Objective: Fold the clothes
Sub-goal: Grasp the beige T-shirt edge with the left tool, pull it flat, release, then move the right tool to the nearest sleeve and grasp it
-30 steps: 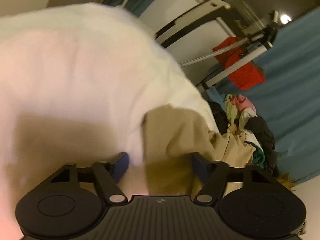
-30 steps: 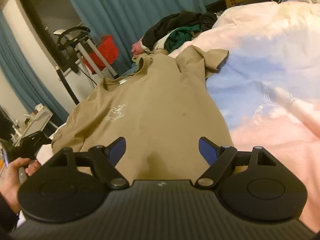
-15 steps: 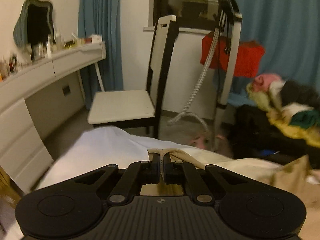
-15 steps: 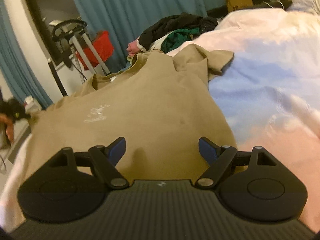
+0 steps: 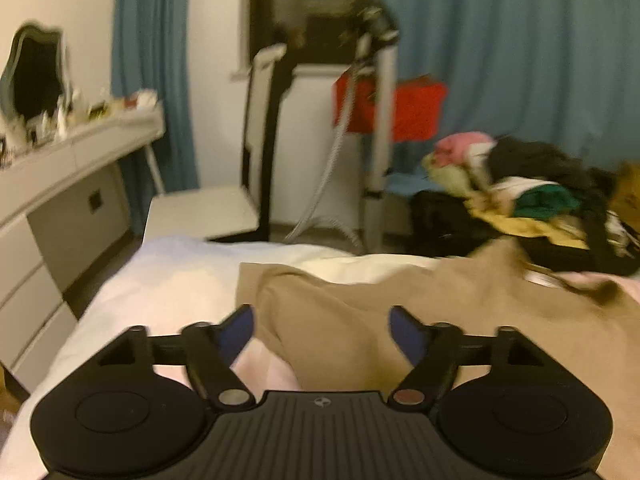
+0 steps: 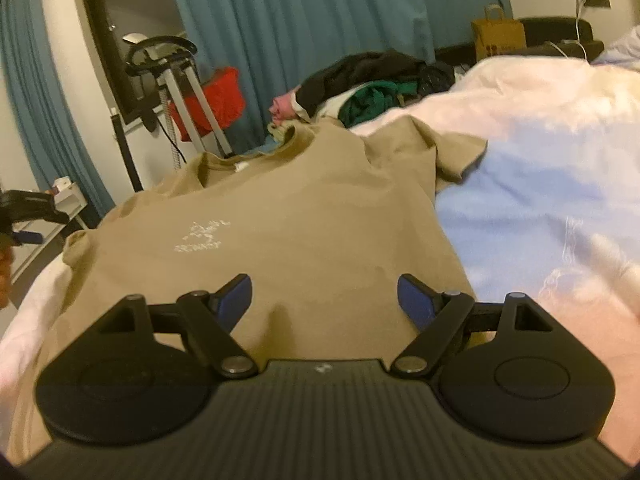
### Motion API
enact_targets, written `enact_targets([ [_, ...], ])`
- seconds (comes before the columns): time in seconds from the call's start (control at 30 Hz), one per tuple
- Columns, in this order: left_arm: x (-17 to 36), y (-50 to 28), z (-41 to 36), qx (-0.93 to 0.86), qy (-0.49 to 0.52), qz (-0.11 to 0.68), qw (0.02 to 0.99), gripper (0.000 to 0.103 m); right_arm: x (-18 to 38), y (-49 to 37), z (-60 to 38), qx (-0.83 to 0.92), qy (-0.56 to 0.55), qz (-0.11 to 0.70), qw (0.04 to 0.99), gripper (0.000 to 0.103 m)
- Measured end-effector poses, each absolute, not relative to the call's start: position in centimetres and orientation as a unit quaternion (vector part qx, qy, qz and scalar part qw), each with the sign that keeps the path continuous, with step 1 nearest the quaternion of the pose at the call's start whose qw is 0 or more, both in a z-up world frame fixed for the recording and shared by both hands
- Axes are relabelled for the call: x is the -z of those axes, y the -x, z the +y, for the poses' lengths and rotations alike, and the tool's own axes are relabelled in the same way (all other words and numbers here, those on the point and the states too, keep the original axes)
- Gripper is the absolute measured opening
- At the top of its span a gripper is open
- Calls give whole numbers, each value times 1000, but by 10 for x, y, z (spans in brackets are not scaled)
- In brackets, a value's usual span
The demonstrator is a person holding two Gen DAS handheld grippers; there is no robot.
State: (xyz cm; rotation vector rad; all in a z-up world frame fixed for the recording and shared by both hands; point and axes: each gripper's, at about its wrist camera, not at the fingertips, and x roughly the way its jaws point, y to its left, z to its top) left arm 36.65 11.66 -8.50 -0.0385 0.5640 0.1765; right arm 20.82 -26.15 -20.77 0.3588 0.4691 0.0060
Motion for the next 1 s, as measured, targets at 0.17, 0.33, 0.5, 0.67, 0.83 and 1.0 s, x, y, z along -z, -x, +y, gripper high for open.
enact_targets([
  [0.17, 58, -265, 67, -16, 71, 249, 966, 86, 190, -190, -259, -10, -167, 209, 963, 81],
  [0.33, 45, -190, 19, 21, 62, 239, 969, 91, 162, -157, -264, -3, -161, 171, 972, 81],
  [0.5, 65, -136, -13, 40, 38, 229, 972, 93, 149, -127, -274, -6, -179, 157, 971, 81],
  [0.67, 81, -119, -16, 41, 58, 250, 966, 93, 151, -119, -280, -8, -190, 169, 967, 82],
  [0.83, 91, -119, -13, 55, 53, 254, 964, 93, 154, -124, -279, -12, -181, 171, 968, 82],
  [1.0, 105, -121, -7, 57, 53, 264, 961, 95, 158, -138, -294, -10, -212, 170, 962, 82],
])
